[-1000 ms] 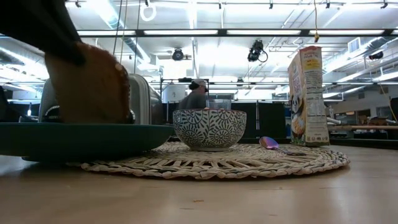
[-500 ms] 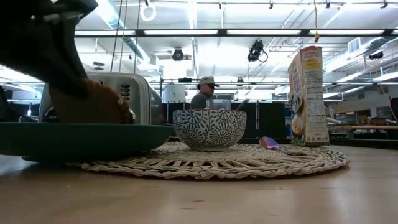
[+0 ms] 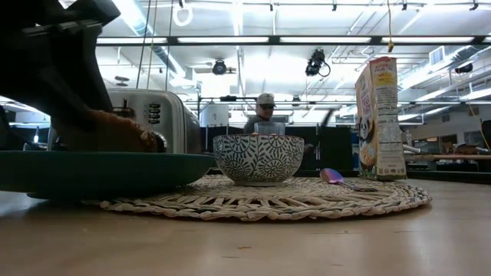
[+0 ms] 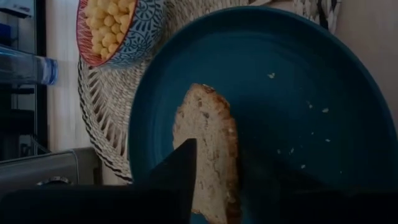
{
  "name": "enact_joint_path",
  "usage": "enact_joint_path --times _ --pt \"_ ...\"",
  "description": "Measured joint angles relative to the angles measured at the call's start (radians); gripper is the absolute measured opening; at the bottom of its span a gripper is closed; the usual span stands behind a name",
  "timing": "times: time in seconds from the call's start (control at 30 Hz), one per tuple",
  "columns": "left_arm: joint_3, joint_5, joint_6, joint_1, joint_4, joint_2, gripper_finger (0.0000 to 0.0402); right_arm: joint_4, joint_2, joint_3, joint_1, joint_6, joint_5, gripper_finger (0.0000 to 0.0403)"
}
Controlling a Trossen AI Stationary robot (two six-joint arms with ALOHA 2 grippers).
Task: Arrange a breakfast setting
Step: Put the bread on the blue plate, then put the red apple above the blue plate
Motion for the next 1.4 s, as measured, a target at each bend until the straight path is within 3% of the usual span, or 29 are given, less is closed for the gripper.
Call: enact_joint_path --times 0.17,0.47,0.73,0.93,1.2,1.4 --pt "0.0 0.0 0.0 0.0 0.004 0.0 0.0146 0.001 0.0 0.0 0.0 0.007 -0.017 0.0147" --pt "0.0 0.004 0.004 0.0 0.059 -0.008 0.0166 0.001 0.0 0.0 -0.007 0.061 -0.04 0.0147" --pt "0.005 0.06 0.005 0.005 0.056 -0.008 0.0194 0.001 0.0 0.0 -0.035 0.056 -0.032 0.0146" --pt "0.103 0.054 0.047 0.013 -0.084 -0.06 0.0218 -0.087 0.0 0.0 -0.059 0.277 -0.05 0.0146" --pt "0.135 0.104 0.048 0.003 -0.127 -0.272 0.0219 -0.32 0.001 -0.015 -0.031 0.687 -0.25 0.0146" --pt "0.135 0.092 0.081 0.016 -0.052 -0.377 0.0219 -0.426 0.0 -0.062 0.046 0.741 -0.434 0.0146"
